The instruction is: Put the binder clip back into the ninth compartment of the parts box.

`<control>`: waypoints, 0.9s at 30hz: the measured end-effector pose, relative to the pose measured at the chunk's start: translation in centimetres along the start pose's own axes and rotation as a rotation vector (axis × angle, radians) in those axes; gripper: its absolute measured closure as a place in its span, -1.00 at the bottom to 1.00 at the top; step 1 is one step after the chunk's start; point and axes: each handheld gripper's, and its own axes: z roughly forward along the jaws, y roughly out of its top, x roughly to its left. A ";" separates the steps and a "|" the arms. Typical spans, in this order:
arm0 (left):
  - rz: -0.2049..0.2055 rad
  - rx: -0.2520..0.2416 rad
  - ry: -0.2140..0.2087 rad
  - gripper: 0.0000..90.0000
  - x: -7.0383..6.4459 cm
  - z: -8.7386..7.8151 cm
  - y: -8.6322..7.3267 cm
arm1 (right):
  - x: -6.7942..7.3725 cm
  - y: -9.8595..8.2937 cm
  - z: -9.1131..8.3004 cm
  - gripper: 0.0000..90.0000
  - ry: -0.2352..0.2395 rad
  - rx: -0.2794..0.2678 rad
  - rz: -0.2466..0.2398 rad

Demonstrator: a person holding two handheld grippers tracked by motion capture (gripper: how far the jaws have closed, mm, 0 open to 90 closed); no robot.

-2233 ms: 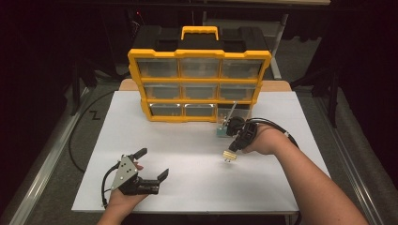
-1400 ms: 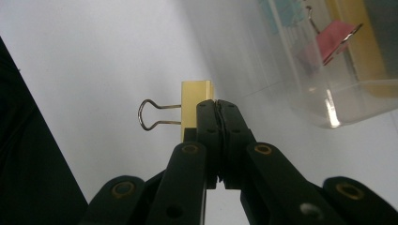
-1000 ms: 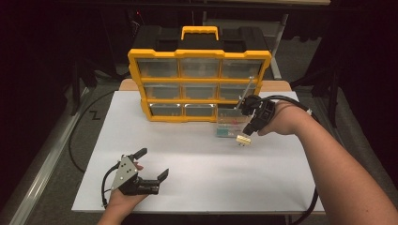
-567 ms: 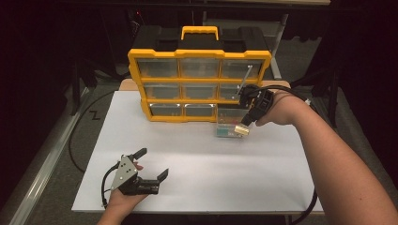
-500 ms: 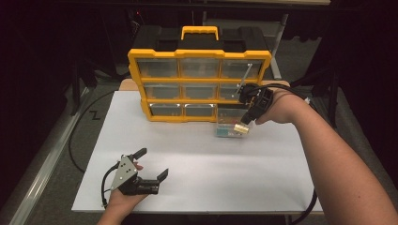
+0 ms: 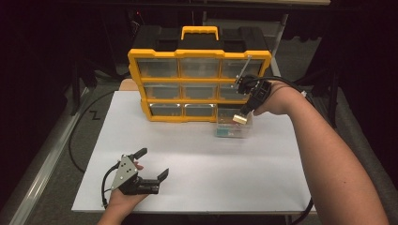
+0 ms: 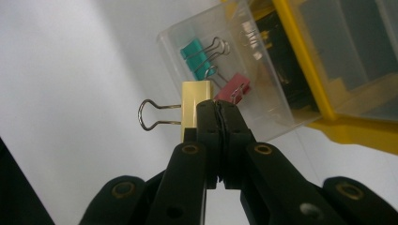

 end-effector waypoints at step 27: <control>-0.007 -0.008 0.001 -1.00 0.2 -0.2 0.0 | -1.6 1.4 1.5 1.00 -0.029 0.002 0.068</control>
